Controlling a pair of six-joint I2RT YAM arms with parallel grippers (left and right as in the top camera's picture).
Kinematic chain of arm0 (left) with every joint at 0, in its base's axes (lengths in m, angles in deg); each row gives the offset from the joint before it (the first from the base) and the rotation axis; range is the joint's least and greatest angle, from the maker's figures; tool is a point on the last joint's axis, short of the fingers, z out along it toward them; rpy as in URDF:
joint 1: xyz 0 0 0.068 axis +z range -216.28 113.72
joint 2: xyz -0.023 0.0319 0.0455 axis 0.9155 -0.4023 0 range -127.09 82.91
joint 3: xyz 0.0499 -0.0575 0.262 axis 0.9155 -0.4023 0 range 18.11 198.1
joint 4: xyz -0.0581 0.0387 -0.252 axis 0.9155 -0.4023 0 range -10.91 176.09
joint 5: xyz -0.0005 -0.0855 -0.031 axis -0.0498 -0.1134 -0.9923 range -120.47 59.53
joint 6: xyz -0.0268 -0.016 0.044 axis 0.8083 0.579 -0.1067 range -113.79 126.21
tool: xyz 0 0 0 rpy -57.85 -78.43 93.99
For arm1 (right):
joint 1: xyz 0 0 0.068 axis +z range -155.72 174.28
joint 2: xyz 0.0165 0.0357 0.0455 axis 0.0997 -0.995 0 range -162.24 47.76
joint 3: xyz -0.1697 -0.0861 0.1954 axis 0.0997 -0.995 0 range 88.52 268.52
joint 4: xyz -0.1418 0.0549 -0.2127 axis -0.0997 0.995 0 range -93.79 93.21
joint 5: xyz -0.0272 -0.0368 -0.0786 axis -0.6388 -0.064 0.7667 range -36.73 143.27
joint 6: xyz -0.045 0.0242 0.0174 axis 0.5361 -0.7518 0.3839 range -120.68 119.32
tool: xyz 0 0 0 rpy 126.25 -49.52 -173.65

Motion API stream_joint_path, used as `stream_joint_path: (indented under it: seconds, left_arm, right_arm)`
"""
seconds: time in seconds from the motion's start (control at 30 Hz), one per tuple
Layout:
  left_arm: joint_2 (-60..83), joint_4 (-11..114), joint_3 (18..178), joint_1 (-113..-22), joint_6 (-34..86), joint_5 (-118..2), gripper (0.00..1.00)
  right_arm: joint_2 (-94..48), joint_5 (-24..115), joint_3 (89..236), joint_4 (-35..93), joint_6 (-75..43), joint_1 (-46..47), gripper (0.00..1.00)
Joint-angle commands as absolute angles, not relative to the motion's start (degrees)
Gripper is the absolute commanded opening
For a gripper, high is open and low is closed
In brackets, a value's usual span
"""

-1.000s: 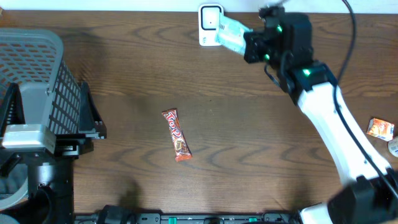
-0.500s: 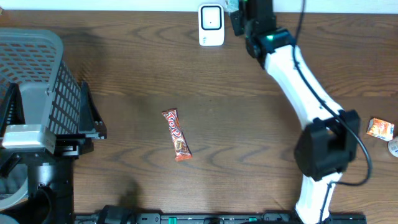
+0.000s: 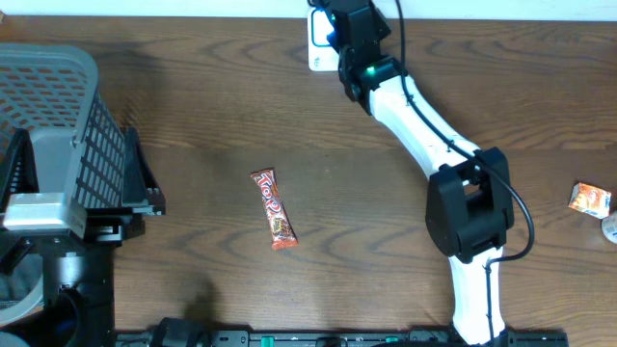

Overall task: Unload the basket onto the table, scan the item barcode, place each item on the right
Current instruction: 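Hold the wipes packet against the scanner face with the right gripper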

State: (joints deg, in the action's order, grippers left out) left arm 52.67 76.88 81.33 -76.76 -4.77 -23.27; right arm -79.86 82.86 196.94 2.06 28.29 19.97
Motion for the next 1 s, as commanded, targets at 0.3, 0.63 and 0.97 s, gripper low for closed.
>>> stream_joint_path:
  seconds: [0.3,0.63,0.97]
  left_arm:
    - [53.0,77.0,81.3,-76.5,-5.7,-23.4,0.98]
    - [53.0,77.0,81.3,-76.5,-5.7,-23.4,0.98]
    - [53.0,77.0,81.3,-76.5,-5.7,-23.4,0.98]
  right_arm:
    - [-87.8,92.0,198.8,-4.0,47.9,24.4,0.01]
    - [-88.3,91.1,198.8,1.0,49.5,25.8,0.01]
    - [-88.3,87.7,198.6,2.5,49.5,26.0,0.01]
